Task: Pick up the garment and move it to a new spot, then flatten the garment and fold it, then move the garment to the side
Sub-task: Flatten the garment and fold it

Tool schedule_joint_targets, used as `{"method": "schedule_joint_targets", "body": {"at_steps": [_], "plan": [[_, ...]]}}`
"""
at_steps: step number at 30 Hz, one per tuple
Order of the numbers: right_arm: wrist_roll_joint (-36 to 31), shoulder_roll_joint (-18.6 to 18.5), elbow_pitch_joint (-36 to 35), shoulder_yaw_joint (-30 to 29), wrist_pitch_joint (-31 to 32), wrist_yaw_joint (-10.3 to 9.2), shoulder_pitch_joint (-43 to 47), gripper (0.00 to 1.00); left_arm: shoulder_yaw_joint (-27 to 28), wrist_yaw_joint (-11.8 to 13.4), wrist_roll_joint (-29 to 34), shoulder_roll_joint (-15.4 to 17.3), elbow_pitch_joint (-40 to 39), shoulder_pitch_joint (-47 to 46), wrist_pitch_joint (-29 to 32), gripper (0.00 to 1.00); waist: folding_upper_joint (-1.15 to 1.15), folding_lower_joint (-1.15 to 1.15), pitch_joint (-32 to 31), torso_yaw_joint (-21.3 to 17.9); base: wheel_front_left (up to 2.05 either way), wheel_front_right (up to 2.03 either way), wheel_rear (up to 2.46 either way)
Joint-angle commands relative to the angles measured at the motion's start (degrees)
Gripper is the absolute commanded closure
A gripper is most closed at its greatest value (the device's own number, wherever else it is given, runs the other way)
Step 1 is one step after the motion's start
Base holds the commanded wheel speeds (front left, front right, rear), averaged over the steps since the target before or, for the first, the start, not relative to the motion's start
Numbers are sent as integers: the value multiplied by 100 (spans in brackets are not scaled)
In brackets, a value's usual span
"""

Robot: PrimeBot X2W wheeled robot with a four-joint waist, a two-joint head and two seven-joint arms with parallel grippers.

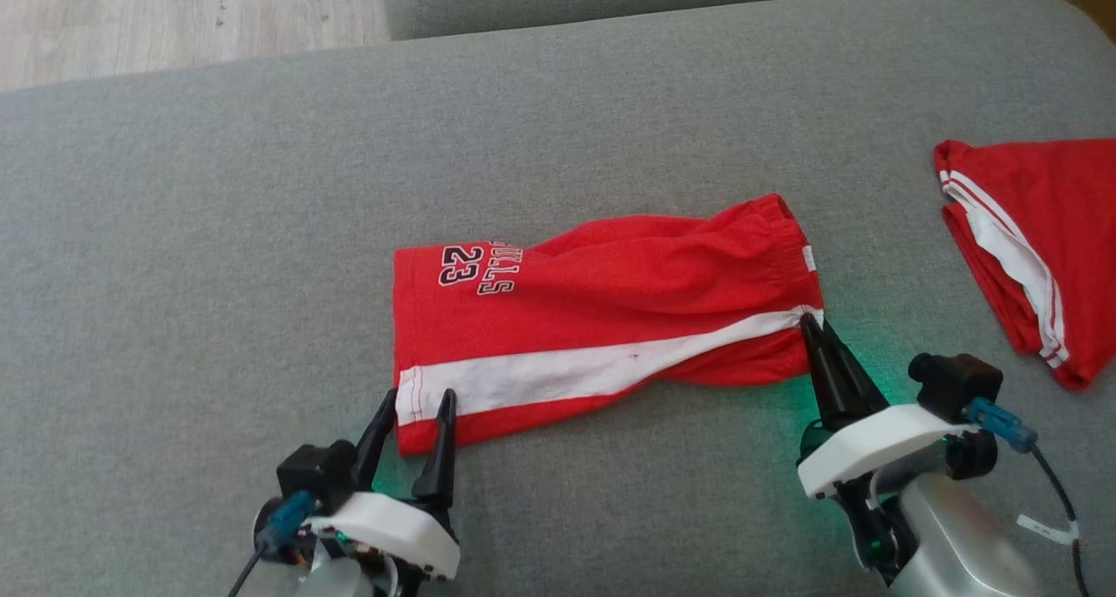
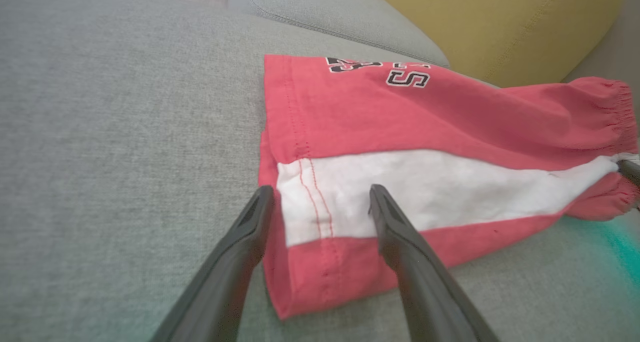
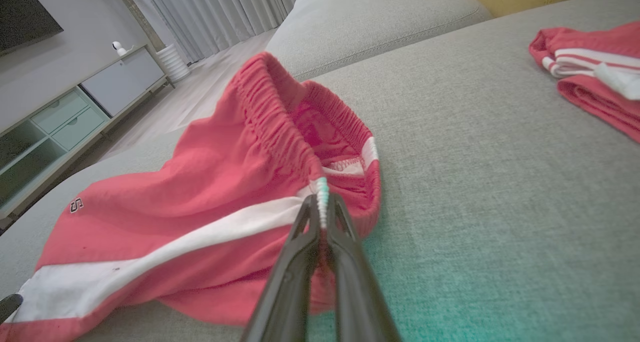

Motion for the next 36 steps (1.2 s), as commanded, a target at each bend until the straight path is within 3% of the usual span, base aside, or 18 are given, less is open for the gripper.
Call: {"method": "schedule_joint_targets", "body": {"at_steps": [1, 15, 18, 20, 23, 25, 27, 28, 30, 32, 33, 34, 36], "plan": [[-16, -24, -154, 87, -79, -4, -150, 100, 72, -30, -72, 70, -105, -246, -31, 0, 0, 0, 10, 9, 0, 0, 0], [-82, 34, -107, 33, -79, -4, -180, 100, -274, -31, -309, 237, -318, -290, -31, 0, 0, 0, -15, 88, 0, 0, 0], [-82, 43, -91, 42, -79, -4, -189, 100, -262, -31, -263, 246, -291, -287, -31, 16, 0, 0, -23, 92, 0, 0, 0], [-84, 45, -87, 50, -79, -4, -193, 100, -258, -31, -244, 253, -260, -288, -31, 16, 0, 0, -25, 91, 0, 0, 0], [-77, 55, -79, 61, -79, -4, -207, 100, -260, -31, -215, 259, -157, -295, -31, 7, 0, 0, -30, 81, 0, 0, 0], [-76, 60, -82, 63, -79, -4, -222, 100, -271, -31, -205, 262, -122, -317, -31, 6, 0, 0, -26, 75, 0, 0, 0], [-82, 60, -89, 63, -79, -4, -236, 100, -265, -32, -195, 272, -127, -351, -31, 17, 0, 0, -18, 71, 0, 0, 0], [-80, 61, -93, 58, -79, -4, -241, 100, -238, -32, -176, 278, -148, -369, -31, 27, 0, 0, -16, 71, 0, 0, 0], [-84, 60, -93, 50, -79, -4, -244, 100, -188, -32, -123, 279, -184, -379, -31, 61, 0, 0, -20, 73, 0, 0, 0], [-85, 63, -85, 46, -79, -4, -241, 100, -179, -32, -78, 274, -186, -379, -31, 83, 0, 0, -33, 76, 0, 0, 0], [-82, 65, -78, 46, -79, -4, -235, 100, -164, -32, -54, 274, -192, -382, -31, 88, 0, 0, -46, 80, 0, 0, 0], [-77, 66, -74, 42, -79, -4, -227, 100, -125, -32, -19, 277, -241, -392, -31, 100, 0, 0, -61, 87, 0, 0, 0], [-64, 74, -95, 19, -79, -4, -205, 100, -14, -32, 80, 272, -400, -384, -31, 100, 0, 0, -106, 111, 0, 0, 0]]}}
